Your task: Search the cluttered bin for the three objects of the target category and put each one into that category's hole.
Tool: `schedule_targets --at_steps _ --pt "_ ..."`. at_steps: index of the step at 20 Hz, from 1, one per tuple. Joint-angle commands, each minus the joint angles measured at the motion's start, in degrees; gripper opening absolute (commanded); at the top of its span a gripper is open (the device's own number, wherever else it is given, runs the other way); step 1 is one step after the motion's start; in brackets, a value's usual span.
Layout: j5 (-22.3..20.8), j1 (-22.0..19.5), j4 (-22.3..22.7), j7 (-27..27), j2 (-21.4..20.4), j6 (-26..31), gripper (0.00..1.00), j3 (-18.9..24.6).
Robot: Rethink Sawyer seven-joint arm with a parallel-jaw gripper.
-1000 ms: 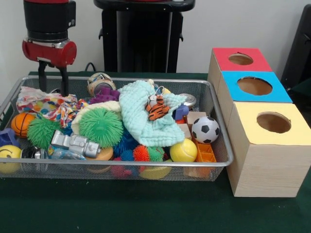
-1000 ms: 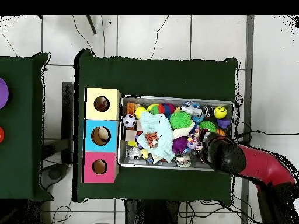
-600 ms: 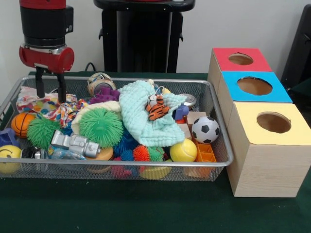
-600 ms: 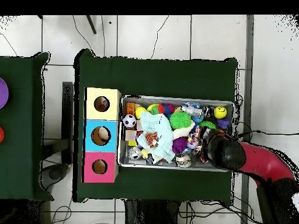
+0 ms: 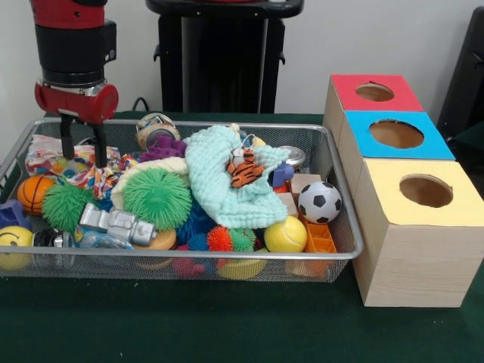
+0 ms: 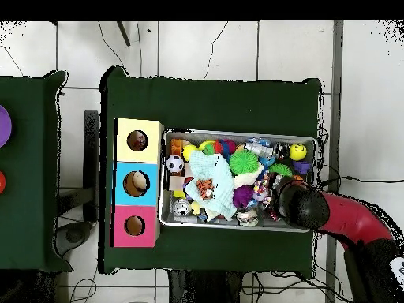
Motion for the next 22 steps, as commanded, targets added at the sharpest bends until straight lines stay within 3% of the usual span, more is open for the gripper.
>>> schedule_targets --at_steps 1,15,22 --pt "-3.3 0.7 -2.3 -2.3 0.4 4.8 1.0 -1.9" --pt "-4.3 0.1 -1.6 -6.5 -2.7 7.4 1.0 -3.2" --pt "-5.4 -1.1 -1.7 -6.3 0.4 6.0 1.0 -4.6"
